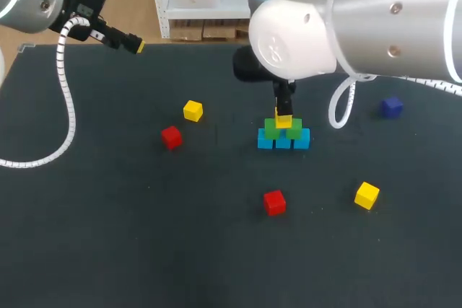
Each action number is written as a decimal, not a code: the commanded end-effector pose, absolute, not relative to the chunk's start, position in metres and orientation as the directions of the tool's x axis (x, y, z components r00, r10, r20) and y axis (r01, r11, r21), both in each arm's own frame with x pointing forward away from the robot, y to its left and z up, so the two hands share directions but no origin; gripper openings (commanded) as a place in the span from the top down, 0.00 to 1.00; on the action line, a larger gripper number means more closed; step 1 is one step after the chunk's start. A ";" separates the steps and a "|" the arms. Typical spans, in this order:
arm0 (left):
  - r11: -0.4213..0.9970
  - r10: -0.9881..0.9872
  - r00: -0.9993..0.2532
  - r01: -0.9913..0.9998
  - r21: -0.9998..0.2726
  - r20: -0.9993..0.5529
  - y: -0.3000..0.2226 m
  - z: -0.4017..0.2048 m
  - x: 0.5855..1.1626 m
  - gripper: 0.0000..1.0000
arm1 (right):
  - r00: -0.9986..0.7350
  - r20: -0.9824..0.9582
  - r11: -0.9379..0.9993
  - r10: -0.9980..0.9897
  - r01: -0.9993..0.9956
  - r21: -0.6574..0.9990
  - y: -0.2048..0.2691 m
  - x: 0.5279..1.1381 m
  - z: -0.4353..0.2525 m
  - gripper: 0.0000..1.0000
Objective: Place the blue cubes, place green cubes on the blue cubes, place the yellow cubes on the green cubes, then place the red cubes on the yellow cubes, and place purple cube on the red cubes.
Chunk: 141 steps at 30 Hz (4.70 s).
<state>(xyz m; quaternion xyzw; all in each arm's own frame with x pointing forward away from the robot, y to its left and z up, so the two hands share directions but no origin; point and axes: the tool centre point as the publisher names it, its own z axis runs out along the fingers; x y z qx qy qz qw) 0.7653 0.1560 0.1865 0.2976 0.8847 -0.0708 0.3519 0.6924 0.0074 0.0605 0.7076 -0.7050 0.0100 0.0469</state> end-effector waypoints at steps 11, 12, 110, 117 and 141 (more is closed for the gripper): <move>0.811 0.477 -0.572 0.580 0.082 -0.667 0.157 0.186 0.765 0.00 | 0.006 0.077 -0.002 -0.997 -0.999 0.050 0.007 0.691 0.063 0.02; 0.811 0.477 -0.572 0.580 0.082 -0.667 0.157 0.186 0.765 0.00 | 0.006 0.076 -0.003 -0.997 -0.999 0.049 0.007 0.691 0.063 0.00; 0.811 0.477 -0.572 0.580 0.082 -0.667 0.157 0.186 0.765 0.00 | -0.572 0.115 0.583 -0.812 -0.801 0.136 -0.120 0.539 -0.003 0.68; 0.811 0.477 -0.572 0.580 0.082 -0.667 0.157 0.186 0.765 0.00 | -0.566 0.124 0.579 -0.815 -0.804 0.135 -0.119 0.540 -0.003 1.00; 0.811 0.477 -0.572 0.580 0.082 -0.667 0.157 0.186 0.765 0.00 | -0.194 0.111 0.188 -0.975 -0.980 -0.065 -0.076 0.607 0.111 1.00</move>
